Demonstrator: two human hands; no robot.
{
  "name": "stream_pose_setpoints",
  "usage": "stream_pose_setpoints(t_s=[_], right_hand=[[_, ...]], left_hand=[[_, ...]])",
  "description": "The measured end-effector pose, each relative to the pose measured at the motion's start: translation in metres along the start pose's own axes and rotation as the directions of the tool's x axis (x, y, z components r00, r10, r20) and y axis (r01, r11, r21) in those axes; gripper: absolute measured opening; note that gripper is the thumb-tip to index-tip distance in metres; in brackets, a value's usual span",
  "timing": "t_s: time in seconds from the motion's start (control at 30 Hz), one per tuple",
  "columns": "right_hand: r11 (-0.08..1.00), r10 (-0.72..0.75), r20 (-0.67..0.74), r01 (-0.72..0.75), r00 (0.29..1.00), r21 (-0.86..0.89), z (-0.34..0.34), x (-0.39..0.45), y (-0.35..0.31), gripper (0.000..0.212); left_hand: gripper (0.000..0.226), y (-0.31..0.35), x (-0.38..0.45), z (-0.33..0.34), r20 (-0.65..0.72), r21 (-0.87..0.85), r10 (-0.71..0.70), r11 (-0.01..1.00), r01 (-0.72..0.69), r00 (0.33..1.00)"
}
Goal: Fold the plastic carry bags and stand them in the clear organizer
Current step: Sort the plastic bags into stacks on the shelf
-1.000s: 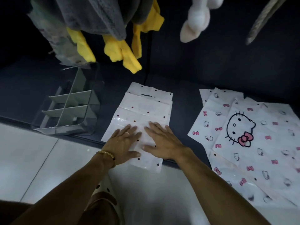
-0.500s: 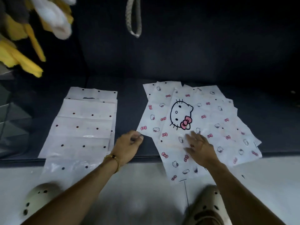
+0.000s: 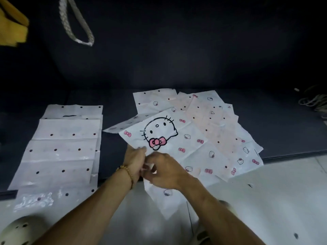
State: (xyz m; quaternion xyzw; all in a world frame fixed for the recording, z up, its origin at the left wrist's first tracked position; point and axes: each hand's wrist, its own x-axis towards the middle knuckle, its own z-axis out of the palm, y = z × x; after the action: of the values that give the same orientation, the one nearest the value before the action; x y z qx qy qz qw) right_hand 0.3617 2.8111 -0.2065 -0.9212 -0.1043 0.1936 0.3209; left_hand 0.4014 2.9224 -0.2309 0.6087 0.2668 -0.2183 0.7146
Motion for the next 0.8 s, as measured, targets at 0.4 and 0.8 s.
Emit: stream_pose_setpoints(t_s=[0.4, 0.8], right_hand=[[0.73, 0.682, -0.281, -0.602, 0.676, 0.323, -0.06, 0.013, 0.124, 0.065], [0.692, 0.712, -0.451, -0.427, 0.538, 0.582, -0.156, -0.052, 0.199, 0.044]], left_hand=[[0.036, -0.011, 0.012, -0.044, 0.093, 0.209, 0.126, 0.967, -0.143, 0.988], [0.059, 0.006, 0.022, 0.097, 0.362, 0.256, 0.348, 0.855, -0.451, 0.865]])
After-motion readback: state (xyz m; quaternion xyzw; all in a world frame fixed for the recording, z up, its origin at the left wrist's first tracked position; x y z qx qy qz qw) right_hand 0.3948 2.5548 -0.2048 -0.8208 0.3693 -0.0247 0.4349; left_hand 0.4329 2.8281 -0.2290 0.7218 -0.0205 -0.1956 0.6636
